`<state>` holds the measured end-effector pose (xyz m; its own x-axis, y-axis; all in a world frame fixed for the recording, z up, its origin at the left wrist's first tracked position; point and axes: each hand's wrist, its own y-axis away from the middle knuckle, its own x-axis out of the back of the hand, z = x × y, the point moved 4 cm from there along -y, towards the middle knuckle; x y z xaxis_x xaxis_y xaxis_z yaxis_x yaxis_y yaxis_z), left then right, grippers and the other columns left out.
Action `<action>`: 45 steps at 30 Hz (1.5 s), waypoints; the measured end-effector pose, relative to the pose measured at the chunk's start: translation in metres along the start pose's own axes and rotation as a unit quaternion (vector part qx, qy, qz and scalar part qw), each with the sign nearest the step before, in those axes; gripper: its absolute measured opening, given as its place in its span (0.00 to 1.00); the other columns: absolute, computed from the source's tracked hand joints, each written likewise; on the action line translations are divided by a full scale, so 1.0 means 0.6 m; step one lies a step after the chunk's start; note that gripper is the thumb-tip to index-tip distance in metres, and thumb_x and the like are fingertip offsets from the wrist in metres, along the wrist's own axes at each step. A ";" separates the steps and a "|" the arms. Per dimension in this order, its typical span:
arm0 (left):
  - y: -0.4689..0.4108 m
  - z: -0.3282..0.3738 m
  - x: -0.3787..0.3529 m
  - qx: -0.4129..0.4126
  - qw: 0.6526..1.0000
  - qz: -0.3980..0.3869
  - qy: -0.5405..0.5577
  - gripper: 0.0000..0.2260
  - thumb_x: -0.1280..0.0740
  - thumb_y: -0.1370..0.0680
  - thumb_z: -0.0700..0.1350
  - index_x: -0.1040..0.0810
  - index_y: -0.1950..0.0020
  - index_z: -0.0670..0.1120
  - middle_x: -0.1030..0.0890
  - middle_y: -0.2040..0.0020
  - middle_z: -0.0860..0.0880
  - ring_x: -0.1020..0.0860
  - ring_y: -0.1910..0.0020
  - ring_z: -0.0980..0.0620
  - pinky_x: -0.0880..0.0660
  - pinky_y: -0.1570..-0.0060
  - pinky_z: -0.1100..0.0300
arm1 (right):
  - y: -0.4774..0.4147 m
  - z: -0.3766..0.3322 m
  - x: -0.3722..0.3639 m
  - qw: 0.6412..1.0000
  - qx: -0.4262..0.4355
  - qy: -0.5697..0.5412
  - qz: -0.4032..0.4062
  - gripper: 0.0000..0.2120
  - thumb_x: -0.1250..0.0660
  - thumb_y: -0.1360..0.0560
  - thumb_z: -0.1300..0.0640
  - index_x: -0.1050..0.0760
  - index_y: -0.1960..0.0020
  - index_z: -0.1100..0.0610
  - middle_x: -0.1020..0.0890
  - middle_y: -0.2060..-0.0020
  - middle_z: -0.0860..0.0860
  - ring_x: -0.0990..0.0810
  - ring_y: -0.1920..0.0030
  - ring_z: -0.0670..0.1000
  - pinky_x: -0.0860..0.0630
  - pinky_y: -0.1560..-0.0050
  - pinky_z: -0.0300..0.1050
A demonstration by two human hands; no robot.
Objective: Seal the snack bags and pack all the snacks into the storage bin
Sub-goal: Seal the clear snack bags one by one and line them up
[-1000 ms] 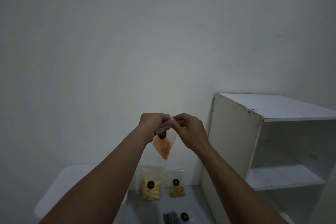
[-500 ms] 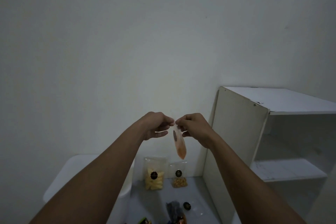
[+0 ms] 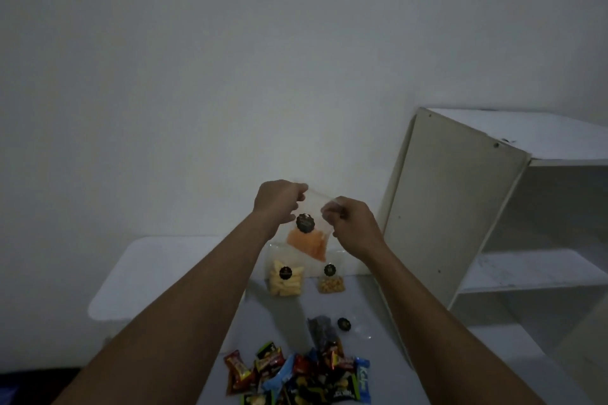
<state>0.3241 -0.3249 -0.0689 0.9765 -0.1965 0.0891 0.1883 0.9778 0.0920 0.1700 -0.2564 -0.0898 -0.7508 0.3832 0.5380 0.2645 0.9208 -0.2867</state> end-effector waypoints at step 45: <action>-0.167 -0.528 -0.135 0.049 0.940 0.082 -0.327 0.03 0.37 0.20 0.46 0.27 0.51 0.47 0.23 0.59 0.51 0.23 0.58 0.50 0.33 0.67 0.62 | -0.011 0.465 -0.251 0.938 -0.289 0.017 -0.189 0.27 0.34 0.22 0.56 0.37 0.24 0.55 0.27 0.30 0.53 0.27 0.32 0.54 0.31 0.38 0.42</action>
<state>0.2592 -0.3839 -0.3994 0.7125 -0.0774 0.6974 -0.0012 0.9938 0.1116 0.1125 -0.3409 -0.3903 -0.8403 0.0141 0.5419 0.2738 0.8738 0.4019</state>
